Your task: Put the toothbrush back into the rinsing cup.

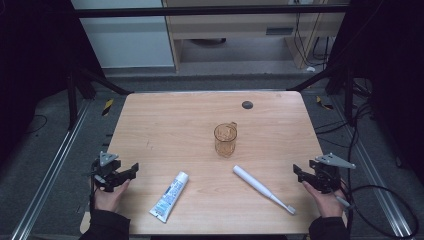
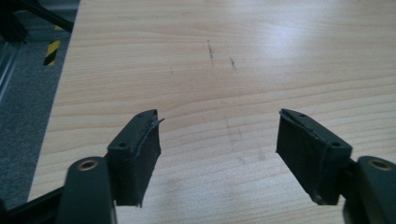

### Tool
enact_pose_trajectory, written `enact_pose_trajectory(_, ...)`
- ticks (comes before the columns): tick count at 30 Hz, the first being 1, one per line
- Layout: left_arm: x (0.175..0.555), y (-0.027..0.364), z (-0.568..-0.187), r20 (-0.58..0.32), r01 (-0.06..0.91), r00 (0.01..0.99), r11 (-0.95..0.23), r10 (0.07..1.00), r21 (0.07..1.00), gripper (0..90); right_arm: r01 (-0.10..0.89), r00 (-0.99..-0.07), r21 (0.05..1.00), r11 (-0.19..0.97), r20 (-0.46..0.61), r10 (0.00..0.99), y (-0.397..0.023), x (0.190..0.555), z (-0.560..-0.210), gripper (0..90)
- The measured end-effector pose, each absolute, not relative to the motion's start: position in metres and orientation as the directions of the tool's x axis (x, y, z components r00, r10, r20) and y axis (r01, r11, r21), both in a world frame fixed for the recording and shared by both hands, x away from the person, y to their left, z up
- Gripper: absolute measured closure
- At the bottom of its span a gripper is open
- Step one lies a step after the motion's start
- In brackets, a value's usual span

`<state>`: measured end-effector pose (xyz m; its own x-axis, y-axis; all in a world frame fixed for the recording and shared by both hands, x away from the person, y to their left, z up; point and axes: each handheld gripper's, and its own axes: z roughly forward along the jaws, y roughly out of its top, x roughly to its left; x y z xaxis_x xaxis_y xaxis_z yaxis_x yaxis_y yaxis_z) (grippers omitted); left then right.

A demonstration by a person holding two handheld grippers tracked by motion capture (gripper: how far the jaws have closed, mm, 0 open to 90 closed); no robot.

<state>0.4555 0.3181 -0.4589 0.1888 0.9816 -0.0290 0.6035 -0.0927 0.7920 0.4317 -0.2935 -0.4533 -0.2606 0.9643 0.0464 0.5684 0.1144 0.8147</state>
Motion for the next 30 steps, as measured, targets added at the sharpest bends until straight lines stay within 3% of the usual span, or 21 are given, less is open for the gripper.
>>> enact_pose_trajectory(14,0.446,0.318,-0.458,-0.036,0.584,0.220,-0.102,0.975,0.806,46.9,0.592,-0.356,0.781,0.198,0.033,0.934,-0.277,0.417,-0.447,51.2)
enact_pose_trajectory(30,0.442,0.314,-0.460,-0.028,0.577,0.237,-0.117,0.971,0.808,49.0,0.635,-0.451,0.720,0.281,0.050,0.891,-0.258,0.398,-0.458,76.4)
